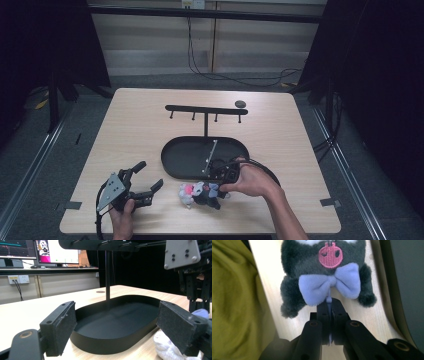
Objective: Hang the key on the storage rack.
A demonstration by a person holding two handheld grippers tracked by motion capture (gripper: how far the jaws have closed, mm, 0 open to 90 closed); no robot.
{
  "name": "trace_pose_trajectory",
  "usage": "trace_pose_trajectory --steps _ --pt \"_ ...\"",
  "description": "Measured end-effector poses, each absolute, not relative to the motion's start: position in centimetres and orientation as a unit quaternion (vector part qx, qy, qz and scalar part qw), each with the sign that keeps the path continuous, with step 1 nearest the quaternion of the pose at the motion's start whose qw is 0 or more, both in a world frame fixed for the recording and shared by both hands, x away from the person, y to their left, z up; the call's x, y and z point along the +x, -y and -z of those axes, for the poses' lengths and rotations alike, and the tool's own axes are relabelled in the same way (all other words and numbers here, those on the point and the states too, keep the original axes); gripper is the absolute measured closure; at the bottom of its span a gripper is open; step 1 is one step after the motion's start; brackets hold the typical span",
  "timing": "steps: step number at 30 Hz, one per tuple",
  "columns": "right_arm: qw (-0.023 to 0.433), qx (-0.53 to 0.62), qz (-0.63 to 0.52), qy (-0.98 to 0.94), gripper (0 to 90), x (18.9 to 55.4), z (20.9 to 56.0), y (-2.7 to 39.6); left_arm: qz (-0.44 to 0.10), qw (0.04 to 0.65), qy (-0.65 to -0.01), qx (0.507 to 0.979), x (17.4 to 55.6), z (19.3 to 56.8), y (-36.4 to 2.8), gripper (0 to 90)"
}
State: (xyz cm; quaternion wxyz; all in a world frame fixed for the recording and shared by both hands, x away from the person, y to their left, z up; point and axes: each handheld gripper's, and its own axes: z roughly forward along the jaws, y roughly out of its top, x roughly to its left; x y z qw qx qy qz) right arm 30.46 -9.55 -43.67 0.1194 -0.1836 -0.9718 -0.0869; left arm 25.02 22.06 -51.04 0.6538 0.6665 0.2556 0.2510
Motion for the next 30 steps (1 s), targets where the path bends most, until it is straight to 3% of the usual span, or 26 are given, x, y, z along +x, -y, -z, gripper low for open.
trace_pose_trajectory --steps 30 --pt "0.105 -0.159 0.064 0.98 87.7 31.2 36.8 8.2 -0.251 0.653 -0.256 0.667 25.0 51.0 -22.1 15.6"
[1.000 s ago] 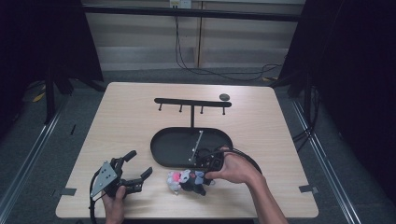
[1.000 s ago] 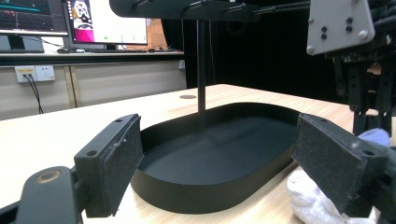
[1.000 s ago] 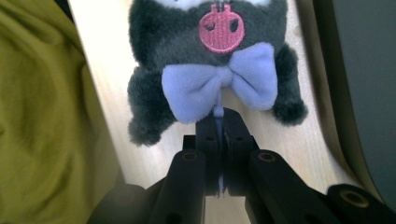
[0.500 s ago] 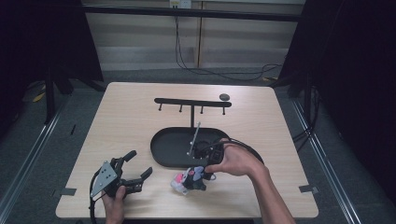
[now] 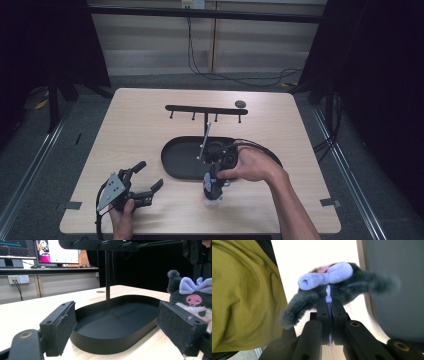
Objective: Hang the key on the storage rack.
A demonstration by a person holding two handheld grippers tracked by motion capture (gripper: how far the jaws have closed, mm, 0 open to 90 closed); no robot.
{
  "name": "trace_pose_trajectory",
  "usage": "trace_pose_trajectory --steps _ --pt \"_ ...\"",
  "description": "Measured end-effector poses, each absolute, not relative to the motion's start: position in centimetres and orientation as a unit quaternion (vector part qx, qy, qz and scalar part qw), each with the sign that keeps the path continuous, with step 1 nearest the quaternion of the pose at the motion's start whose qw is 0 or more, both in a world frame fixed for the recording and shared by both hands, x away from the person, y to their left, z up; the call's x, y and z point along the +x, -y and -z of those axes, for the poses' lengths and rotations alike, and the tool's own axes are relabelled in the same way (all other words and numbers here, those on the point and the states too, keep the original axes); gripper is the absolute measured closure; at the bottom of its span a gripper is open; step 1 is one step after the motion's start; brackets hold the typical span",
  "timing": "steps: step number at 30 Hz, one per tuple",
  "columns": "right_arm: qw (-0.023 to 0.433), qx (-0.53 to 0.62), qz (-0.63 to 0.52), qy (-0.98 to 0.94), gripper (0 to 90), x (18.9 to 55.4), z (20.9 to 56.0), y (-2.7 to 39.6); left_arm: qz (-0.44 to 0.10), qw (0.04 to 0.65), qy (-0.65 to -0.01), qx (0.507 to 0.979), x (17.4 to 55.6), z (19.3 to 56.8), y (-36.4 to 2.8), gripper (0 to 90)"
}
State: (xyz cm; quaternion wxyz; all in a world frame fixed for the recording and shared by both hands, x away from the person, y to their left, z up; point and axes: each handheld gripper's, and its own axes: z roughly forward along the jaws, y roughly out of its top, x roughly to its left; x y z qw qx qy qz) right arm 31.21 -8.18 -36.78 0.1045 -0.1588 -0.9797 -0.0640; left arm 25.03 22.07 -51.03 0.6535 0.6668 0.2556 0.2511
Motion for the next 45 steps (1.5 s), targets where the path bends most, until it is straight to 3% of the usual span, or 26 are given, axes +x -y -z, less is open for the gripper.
trace_pose_trajectory --steps 33,45 --pt "0.083 -0.145 0.068 0.984 87.6 33.6 31.5 7.0 -0.251 0.654 -0.254 0.667 25.0 51.0 -22.1 15.6" --pt "0.091 -0.16 0.061 0.981 87.6 36.3 30.9 7.3 -0.25 0.655 -0.255 0.666 25.0 51.0 -22.1 15.6"
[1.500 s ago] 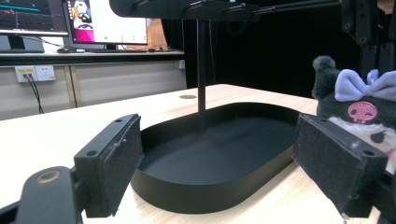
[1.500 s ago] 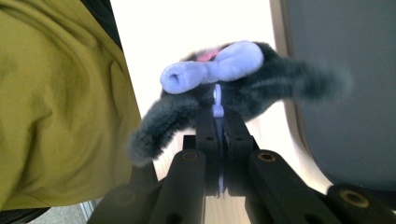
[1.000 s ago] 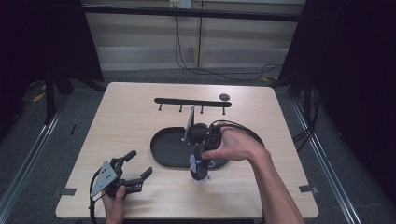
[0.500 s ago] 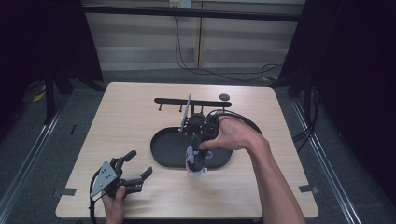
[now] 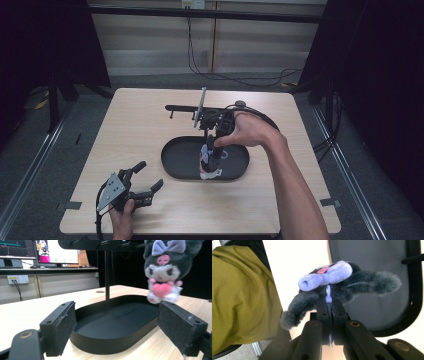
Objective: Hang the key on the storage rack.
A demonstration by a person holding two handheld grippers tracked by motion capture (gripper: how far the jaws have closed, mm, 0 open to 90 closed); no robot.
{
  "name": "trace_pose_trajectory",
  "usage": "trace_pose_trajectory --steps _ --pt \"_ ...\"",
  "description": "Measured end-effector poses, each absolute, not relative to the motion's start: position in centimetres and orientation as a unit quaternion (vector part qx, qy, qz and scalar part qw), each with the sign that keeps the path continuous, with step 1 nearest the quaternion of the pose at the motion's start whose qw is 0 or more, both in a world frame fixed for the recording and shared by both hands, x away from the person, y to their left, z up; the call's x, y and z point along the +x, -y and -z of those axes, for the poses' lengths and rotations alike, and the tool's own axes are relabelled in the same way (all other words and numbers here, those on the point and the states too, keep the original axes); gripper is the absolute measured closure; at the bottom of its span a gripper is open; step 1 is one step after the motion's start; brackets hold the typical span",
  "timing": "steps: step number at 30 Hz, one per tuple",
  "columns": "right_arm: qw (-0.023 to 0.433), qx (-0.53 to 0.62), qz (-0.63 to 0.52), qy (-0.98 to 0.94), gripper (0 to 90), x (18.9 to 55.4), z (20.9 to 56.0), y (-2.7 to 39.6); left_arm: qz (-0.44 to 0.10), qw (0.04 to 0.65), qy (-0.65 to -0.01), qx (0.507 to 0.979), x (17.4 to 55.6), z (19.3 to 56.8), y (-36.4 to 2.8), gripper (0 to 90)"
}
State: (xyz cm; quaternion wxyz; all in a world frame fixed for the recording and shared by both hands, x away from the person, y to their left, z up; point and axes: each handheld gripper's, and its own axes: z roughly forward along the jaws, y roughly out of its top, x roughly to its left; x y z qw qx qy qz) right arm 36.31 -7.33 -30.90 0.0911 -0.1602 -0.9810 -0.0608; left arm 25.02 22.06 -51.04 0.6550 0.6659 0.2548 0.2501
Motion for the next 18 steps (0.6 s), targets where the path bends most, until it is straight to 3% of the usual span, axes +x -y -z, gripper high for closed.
trace_pose_trajectory --steps 18 --pt "0.094 -0.147 0.074 0.982 87.6 39.0 29.5 6.2 -0.246 0.656 -0.257 0.665 25.0 51.0 -22.0 15.6"
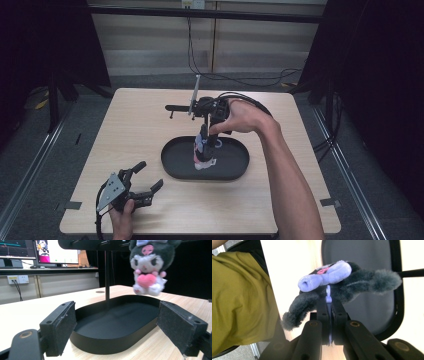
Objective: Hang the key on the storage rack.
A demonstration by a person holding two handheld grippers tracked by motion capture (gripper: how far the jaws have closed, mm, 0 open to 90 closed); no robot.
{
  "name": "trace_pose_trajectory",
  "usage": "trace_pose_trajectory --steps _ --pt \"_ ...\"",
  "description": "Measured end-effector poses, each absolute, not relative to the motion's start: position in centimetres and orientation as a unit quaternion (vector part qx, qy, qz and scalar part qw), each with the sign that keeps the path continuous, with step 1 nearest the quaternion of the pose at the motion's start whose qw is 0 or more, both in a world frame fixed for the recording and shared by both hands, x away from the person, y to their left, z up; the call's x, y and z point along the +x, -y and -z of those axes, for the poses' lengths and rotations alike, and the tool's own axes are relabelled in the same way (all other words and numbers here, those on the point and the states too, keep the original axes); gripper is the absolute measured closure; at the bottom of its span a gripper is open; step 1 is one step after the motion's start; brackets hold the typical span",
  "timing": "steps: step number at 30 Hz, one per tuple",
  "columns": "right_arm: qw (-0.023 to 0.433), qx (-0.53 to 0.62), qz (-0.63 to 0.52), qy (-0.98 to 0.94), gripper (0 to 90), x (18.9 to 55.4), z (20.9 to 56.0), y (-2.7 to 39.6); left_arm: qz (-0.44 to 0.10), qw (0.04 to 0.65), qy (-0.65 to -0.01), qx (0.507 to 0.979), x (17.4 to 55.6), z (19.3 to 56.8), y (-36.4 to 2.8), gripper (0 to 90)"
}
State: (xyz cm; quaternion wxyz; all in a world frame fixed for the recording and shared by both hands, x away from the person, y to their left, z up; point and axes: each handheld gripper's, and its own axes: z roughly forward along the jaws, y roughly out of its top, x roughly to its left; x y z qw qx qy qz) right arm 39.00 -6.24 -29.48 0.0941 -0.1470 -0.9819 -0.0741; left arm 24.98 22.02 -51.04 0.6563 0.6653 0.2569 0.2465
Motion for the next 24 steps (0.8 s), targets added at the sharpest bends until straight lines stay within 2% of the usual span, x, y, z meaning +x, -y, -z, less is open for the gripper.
trace_pose_trajectory --steps 14,24 --pt "0.072 -0.147 0.078 0.983 87.6 41.9 30.0 6.2 -0.248 0.658 -0.256 0.663 25.0 51.1 -22.0 15.6" --pt "0.073 -0.156 0.079 0.982 87.6 43.4 29.7 6.4 -0.248 0.658 -0.255 0.664 25.0 51.1 -22.0 15.6"
